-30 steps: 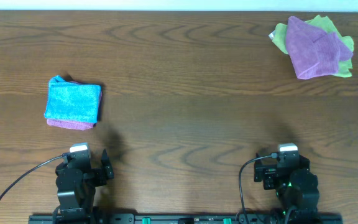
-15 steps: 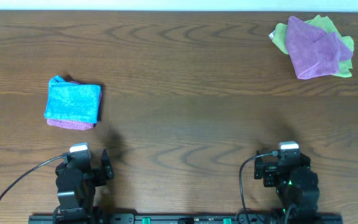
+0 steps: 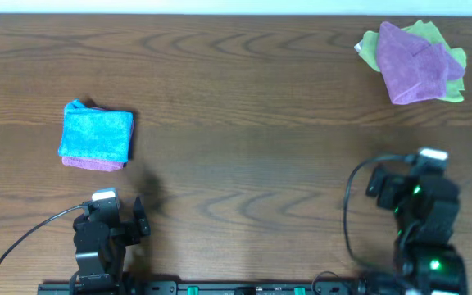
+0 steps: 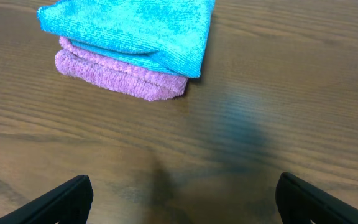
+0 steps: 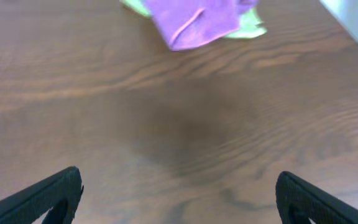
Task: Fold the cloth
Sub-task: 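Reach the right gripper to the crumpled purple cloth at top right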
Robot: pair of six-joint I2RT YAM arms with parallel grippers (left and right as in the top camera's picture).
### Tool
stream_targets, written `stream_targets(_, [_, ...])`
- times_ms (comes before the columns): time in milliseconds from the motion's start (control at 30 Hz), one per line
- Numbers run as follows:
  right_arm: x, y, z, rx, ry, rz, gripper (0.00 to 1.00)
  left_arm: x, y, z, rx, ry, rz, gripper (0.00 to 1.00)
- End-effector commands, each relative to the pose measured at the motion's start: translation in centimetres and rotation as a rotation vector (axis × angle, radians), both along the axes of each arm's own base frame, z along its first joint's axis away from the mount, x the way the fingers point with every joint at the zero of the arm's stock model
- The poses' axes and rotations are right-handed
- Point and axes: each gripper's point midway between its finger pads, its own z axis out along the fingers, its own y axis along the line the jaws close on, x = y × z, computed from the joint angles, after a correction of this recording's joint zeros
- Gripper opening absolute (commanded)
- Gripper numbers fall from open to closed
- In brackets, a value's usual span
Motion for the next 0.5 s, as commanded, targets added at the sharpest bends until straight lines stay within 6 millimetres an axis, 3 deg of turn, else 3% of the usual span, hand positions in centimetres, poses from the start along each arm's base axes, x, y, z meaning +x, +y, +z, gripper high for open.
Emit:
stream_targets(0, [1.3,-1.8,2.0,0.009,-0.003,-0.078,0.99,-0.2,-0.1,-0.5,0.013,0.016,-0.014,0.95])
stream_targets(233, [5.5,-4.7,3.7,0.07,0.044,-0.12,0.99,-0.2,-0.1,-0.5,0.013,0.016,-0.014,0.95])
stream_targets(467, [10.2,-7.3,3.0,0.101,0.113,-0.146,0.99,-0.2,-0.1,-0.5,0.013,0.016,-0.014,0.95])
